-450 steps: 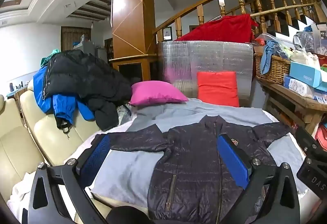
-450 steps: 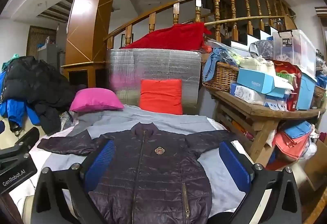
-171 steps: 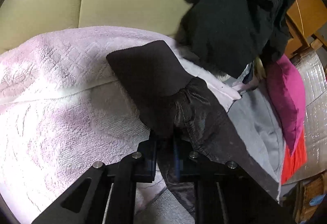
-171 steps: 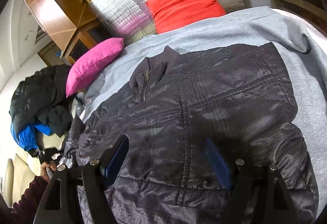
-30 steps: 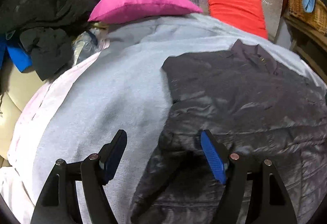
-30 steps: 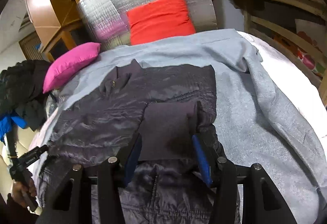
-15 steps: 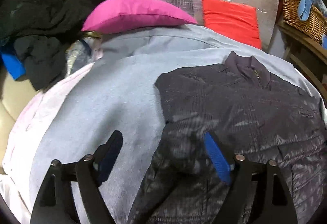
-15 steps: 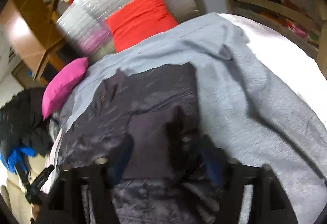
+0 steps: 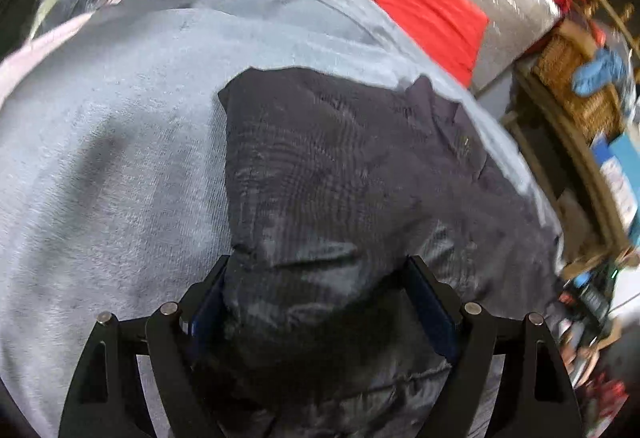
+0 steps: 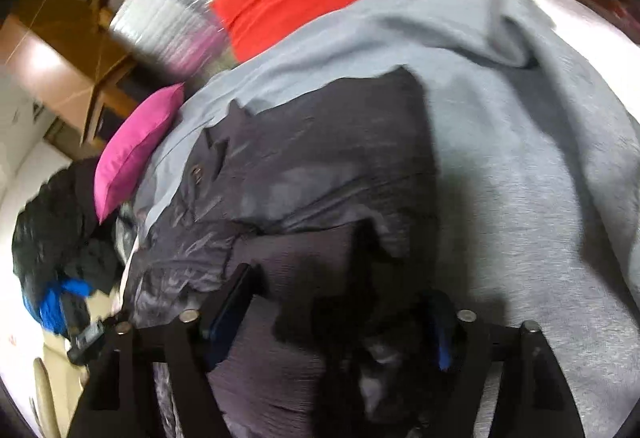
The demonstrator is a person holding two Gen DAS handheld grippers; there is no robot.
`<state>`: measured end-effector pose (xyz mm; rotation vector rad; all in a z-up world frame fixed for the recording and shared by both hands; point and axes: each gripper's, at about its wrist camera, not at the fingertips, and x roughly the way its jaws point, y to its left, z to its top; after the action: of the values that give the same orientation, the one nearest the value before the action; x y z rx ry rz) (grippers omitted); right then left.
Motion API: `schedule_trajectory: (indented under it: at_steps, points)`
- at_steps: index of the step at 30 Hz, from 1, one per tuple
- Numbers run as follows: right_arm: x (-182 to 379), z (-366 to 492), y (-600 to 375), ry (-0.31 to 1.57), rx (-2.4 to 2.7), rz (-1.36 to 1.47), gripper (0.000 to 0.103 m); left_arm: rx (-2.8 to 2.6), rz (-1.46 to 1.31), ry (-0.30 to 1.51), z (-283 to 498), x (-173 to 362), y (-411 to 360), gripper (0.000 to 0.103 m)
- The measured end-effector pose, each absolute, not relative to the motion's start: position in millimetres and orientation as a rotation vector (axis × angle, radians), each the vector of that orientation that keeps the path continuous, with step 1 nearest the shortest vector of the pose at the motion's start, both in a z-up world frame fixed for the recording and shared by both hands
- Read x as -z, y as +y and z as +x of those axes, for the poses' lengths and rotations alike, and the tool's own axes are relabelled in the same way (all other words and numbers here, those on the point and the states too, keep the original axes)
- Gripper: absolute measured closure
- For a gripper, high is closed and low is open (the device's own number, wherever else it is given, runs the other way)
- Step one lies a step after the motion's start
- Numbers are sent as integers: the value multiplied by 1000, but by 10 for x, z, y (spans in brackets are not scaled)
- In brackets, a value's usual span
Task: Fold large clothes
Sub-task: 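Grasp the jacket hem with both grippers and lift it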
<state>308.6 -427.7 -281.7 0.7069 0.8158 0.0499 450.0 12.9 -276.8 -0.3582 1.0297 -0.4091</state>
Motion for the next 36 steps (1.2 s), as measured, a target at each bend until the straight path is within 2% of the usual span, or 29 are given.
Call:
schedule_trajectory:
  at_steps: [1,2,4,5,7,9,11,12,14,16,19,22,26,30,36]
  points:
    - [2783,3080,-4228,812,-35,670,41,412,-371,1027,4511,2763,130,31]
    - [2748,3073,-4195,805,-22,640,54,408,-372,1019,4508,2745,115,43]
    - [2632,3033,-4143,772,14,598,65,391,-348,987,4476,2682,76,55]
    - [2537,3000,-4110,738,23,579,69,383,-328,967,4454,2643,53,61]
    - [2382,2932,-4048,676,29,539,70,378,-288,941,4427,2589,11,62]
    - [2341,2917,-4011,663,33,513,70,361,-254,946,4429,2611,-9,61]
    - [2502,2994,-4026,728,76,498,68,334,-259,1012,4508,2742,-33,47]
    - [2598,3026,-4042,762,82,510,64,329,-261,1021,4507,2760,-30,47]
    - [2710,3027,-4103,804,79,573,48,306,-251,1022,4469,2700,-43,45]
    - [2663,2965,-4155,823,38,640,38,303,-237,999,4364,2590,-29,45]
    - [2515,2705,-4170,764,36,628,32,305,-212,951,4089,2418,95,42]
    - [2445,2400,-4159,741,27,618,31,303,-129,881,3652,2224,223,34]
    - [2448,1875,-4130,714,-5,624,31,283,-7,828,3077,2151,401,29]
    - [2456,1318,-4120,678,0,640,31,278,-106,874,2510,2316,695,27]
    - [2524,796,-4023,675,-31,717,31,253,-142,973,2141,2574,797,27]
